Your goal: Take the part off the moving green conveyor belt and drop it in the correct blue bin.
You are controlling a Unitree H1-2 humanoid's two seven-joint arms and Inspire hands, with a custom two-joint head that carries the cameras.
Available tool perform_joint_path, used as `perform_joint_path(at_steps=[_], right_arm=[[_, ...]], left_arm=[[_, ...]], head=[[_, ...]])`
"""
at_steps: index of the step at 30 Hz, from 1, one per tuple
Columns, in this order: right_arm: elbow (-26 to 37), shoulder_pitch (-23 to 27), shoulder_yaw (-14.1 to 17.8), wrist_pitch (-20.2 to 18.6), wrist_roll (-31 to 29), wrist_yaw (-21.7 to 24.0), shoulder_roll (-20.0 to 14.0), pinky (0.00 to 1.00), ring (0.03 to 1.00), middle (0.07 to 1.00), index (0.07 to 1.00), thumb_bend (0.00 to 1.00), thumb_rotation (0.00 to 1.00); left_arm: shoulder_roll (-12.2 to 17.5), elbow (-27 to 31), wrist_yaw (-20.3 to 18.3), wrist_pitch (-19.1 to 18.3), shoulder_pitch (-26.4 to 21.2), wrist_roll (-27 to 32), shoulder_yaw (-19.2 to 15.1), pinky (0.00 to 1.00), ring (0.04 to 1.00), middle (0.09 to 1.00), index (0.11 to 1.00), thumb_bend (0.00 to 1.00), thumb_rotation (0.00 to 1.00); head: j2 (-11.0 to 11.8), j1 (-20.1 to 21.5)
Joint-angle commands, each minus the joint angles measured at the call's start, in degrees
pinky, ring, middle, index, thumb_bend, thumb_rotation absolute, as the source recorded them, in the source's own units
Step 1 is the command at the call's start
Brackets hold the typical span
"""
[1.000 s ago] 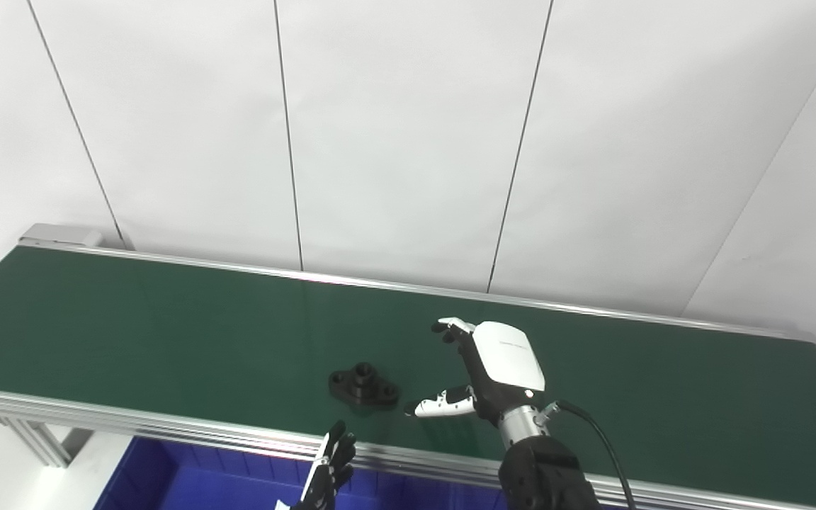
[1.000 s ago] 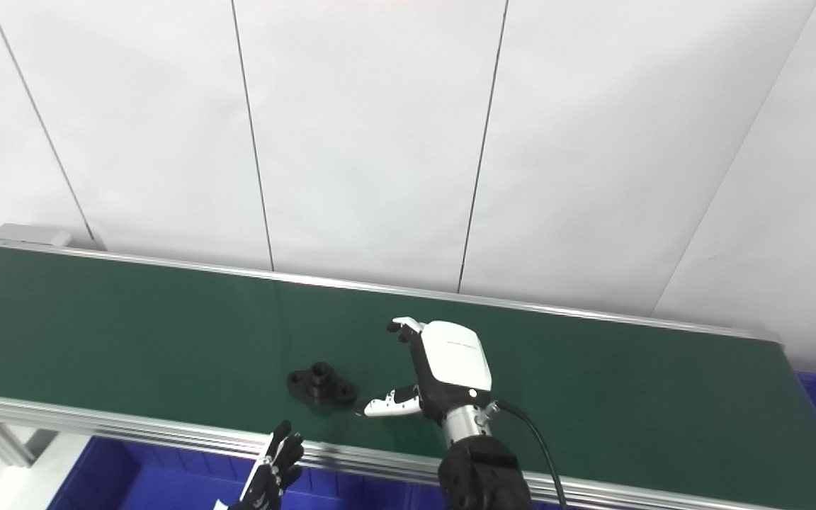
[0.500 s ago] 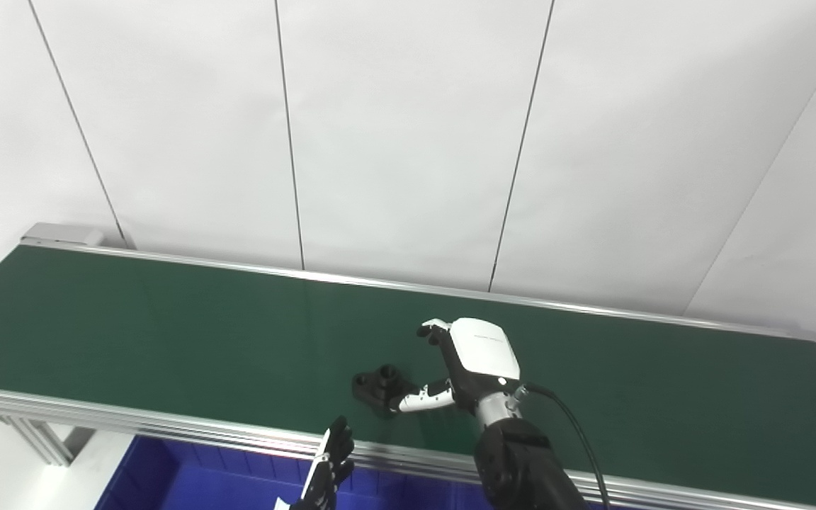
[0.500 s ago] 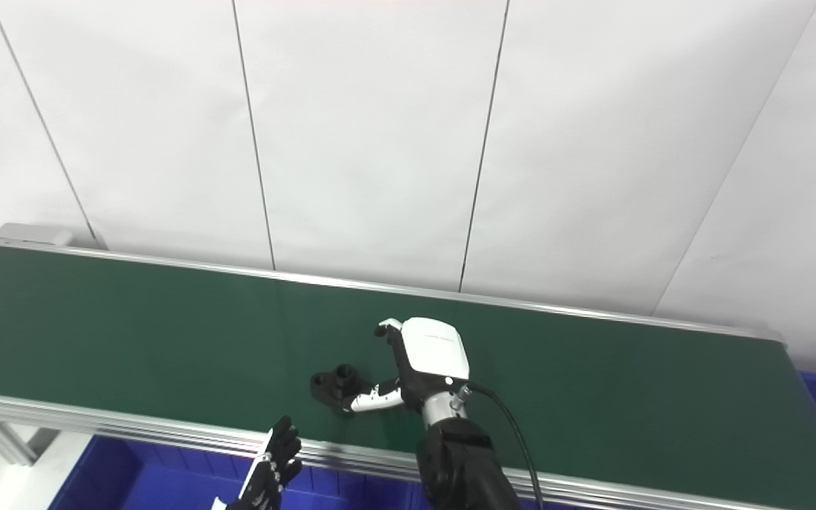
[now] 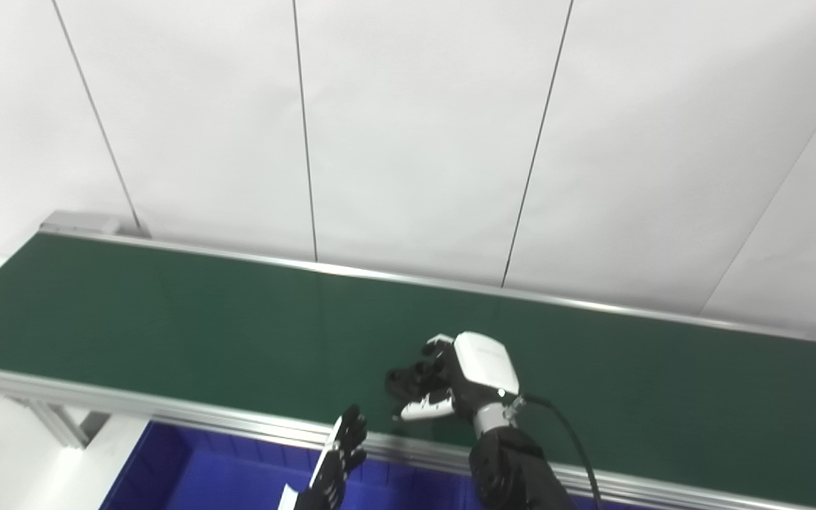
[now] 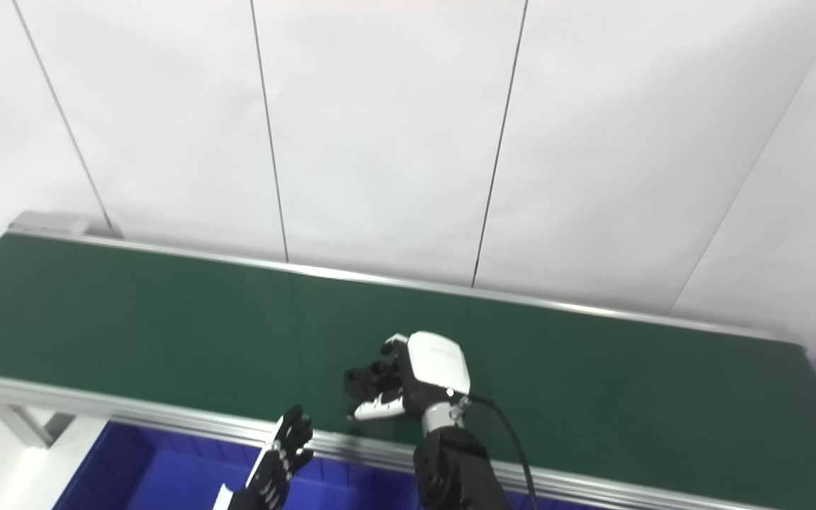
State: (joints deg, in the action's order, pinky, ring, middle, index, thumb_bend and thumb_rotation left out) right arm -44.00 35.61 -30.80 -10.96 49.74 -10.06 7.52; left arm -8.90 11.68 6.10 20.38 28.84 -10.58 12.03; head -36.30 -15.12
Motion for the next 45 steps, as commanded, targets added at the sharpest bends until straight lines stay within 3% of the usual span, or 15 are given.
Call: perform_joint_path(at_steps=[1,5,15,25,33,37,41,45], right_arm=[[-1.5,2.1,-1.8,1.8,0.5,-1.4,0.5,0.19,0.25,0.356,0.538,0.59,0.17],[-4.9,2.1,-4.8,2.7,1.8,-4.5,-1.0,0.15,0.204,0.307,0.495,0.52,0.13],[-10.3,1.4,-5.8,6.0,0.2,-14.1,-1.6,0.12,0.177,0.256,0.478,0.51,0.14],[-8.6,1.0,-5.2,6.1,-1.5,-15.2,-2.2,0.15,0.207,0.301,0.489,0.5,0.15],[-1.2,-0.8,-3.7,7.5,-4.0,-15.3,-3.1,0.2,0.266,0.363,0.492,0.5,0.15],[6.2,-1.7,-2.5,7.3,-4.7,-14.7,-4.0,0.2,0.271,0.378,0.491,0.5,0.15],[17.1,-1.4,-1.5,5.6,-4.3,-10.0,-6.2,0.14,0.203,0.315,0.491,0.5,0.14],[24.2,-0.9,0.1,5.4,-3.3,-7.5,-8.4,0.14,0.199,0.305,0.49,0.5,0.14]], left_arm=[[-5.0,2.0,0.3,0.4,1.0,-0.3,4.8,0.91,0.944,0.949,0.961,0.74,0.69],[-5.1,2.6,0.3,0.0,1.3,0.3,5.0,0.91,0.944,0.951,0.962,0.75,0.68],[-4.6,3.5,0.4,-0.5,1.6,0.3,5.0,0.92,0.944,0.951,0.965,0.74,0.71],[-4.8,3.1,0.7,-0.8,1.2,0.1,4.6,0.92,0.946,0.954,0.972,0.73,0.74],[-4.4,1.7,1.2,0.7,0.1,0.2,3.6,0.92,0.941,0.952,0.973,0.7,0.76],[-4.1,0.8,1.6,1.4,-0.7,0.2,2.8,0.91,0.93,0.944,0.973,0.68,0.78],[-3.7,-0.1,1.4,1.6,-1.7,1.3,2.1,0.94,0.947,0.947,0.978,0.7,0.79],[-3.4,-0.4,1.1,1.1,-2.2,2.0,1.7,0.97,0.961,0.95,0.986,0.7,0.81]], head=[[0.0,0.0],[-0.3,-0.2],[-0.7,0.2],[-0.8,1.3],[-0.8,3.7],[-0.9,5.8],[-1.1,8.5],[-1.7,11.0]])
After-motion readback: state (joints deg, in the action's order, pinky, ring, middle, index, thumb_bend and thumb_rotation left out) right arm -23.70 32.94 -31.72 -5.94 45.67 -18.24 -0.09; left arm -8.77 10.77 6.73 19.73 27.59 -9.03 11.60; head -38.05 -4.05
